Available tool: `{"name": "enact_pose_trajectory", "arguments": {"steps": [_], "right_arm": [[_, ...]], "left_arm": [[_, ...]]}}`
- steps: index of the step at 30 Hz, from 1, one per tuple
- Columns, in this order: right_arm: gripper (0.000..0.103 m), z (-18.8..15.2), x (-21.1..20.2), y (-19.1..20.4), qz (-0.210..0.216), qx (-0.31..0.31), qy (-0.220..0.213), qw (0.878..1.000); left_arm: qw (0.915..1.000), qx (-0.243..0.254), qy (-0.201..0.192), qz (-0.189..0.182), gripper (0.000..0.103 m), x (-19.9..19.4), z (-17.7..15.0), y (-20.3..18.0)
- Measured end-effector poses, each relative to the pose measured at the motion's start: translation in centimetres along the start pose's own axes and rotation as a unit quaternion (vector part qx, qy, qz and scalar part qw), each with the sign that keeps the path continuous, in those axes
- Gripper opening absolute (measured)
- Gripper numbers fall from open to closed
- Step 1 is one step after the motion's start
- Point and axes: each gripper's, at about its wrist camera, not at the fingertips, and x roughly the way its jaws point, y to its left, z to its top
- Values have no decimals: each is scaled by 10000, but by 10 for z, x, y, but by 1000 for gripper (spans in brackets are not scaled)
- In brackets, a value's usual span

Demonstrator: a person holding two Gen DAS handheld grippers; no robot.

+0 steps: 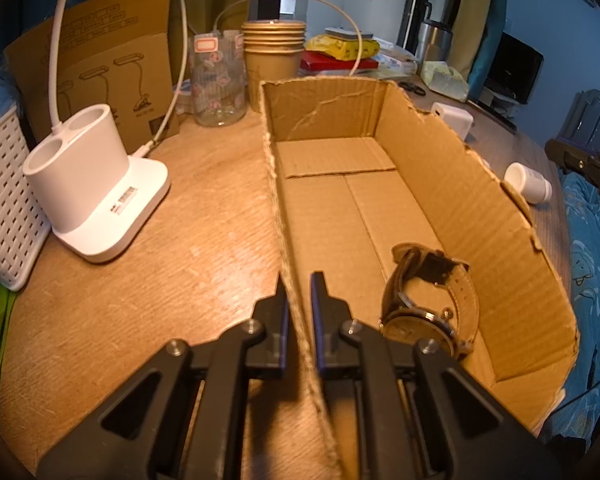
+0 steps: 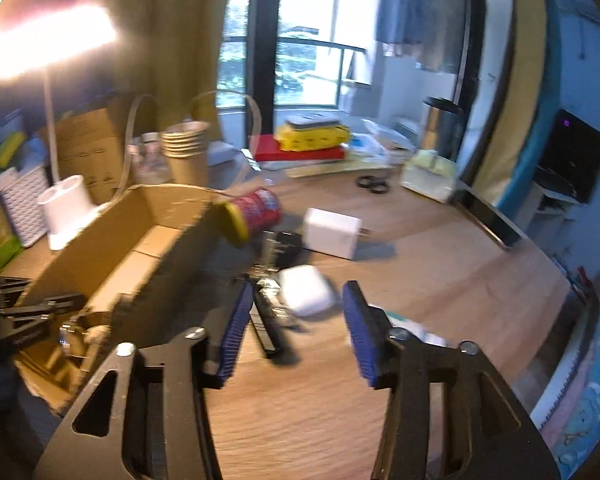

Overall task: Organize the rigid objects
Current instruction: 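Move the right tool back and grasp the white pill bottle, then carry the pill bottle into the box with the right tool and release it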

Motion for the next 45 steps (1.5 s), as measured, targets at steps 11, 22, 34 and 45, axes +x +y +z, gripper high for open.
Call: {"name": "enact_pose_trajectory", "arguments": {"steps": [11,22,34,45], "right_arm": [[65,-19,27,-51,-459,207,264,9984],[67,-33,58,-74,-569,96,653,9962],[48,-31,77,-69,-551,87,752,9956],[45,-26,65,-53,-586,-65,608,9964]], "left_arm": [[10000,5,6,-1,10,0,0,0],[10000,7,13,-7,10,1,0,-1],[10000,7,16,-9,10,1,0,-1],[10000,9,14,0,10,1,-1,-3]]}}
